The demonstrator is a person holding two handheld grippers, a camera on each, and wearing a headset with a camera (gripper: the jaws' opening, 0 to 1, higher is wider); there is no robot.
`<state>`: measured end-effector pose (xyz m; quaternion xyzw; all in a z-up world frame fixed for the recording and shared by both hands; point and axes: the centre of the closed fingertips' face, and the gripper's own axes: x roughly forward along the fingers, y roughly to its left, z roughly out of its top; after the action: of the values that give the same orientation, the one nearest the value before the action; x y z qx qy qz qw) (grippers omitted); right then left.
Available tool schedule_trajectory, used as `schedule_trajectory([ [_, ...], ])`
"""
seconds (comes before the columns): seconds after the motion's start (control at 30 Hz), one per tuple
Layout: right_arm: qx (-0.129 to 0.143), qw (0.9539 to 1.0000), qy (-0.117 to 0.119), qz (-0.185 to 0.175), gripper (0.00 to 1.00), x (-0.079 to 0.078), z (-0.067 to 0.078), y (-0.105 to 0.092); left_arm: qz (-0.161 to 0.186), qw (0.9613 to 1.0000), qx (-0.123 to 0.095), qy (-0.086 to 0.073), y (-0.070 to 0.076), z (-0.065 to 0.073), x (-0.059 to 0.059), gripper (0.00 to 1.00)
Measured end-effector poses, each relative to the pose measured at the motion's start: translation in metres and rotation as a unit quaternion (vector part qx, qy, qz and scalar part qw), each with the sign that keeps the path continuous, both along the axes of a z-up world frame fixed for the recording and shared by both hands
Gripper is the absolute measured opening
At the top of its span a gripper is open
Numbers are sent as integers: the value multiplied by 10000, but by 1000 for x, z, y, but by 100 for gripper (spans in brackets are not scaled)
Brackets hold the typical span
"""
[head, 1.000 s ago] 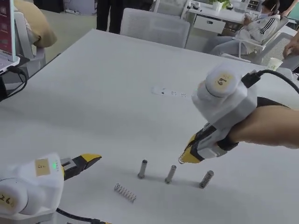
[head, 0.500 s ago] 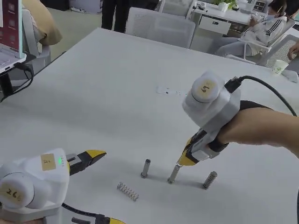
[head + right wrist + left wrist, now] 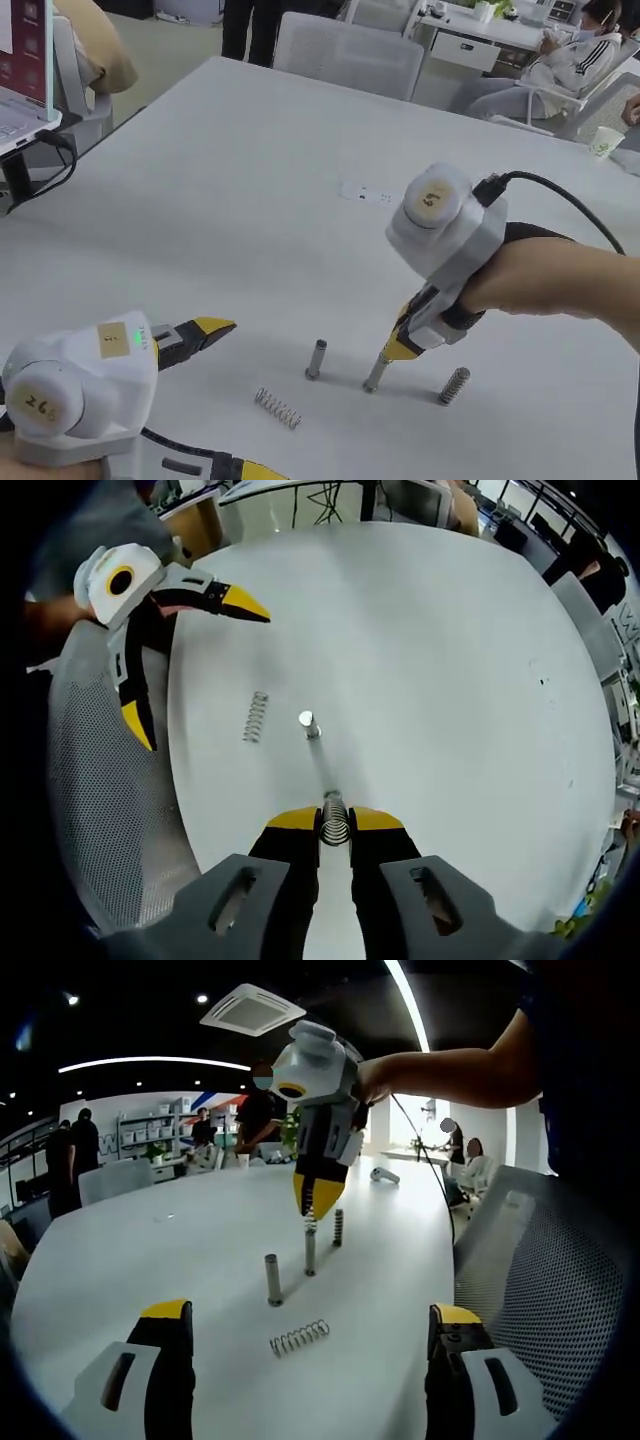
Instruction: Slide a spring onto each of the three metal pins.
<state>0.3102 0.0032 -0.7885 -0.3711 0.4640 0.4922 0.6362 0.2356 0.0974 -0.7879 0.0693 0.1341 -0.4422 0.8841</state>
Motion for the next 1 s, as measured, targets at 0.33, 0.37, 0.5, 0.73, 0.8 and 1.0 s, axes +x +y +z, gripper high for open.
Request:
schedule_trajectory([
  [0.33,-89,9999,67,19,9,-2,-11,0,-12,10000,11,37,0,-1,-1,94],
  [0.37,-102,9999,74,13,9,-1,-12,0,-15,10000,9,39,-1,-1,-2,94],
  [0.5,-130,9999,101,7,9,0,-19,1,-13,10000,19,40,0,-1,-1,93],
  [0.73,-215,9997,95,-15,9,1,-34,1,-12,10000,12,40,-1,-1,-1,93],
  [0.8,-292,9995,91,13,9,0,-38,0,-11,10000,12,41,-2,-1,-1,93],
  [1.0,-320,9994,91,10,9,1,-47,0,-5,10000,5,31,-2,0,-1,93],
])
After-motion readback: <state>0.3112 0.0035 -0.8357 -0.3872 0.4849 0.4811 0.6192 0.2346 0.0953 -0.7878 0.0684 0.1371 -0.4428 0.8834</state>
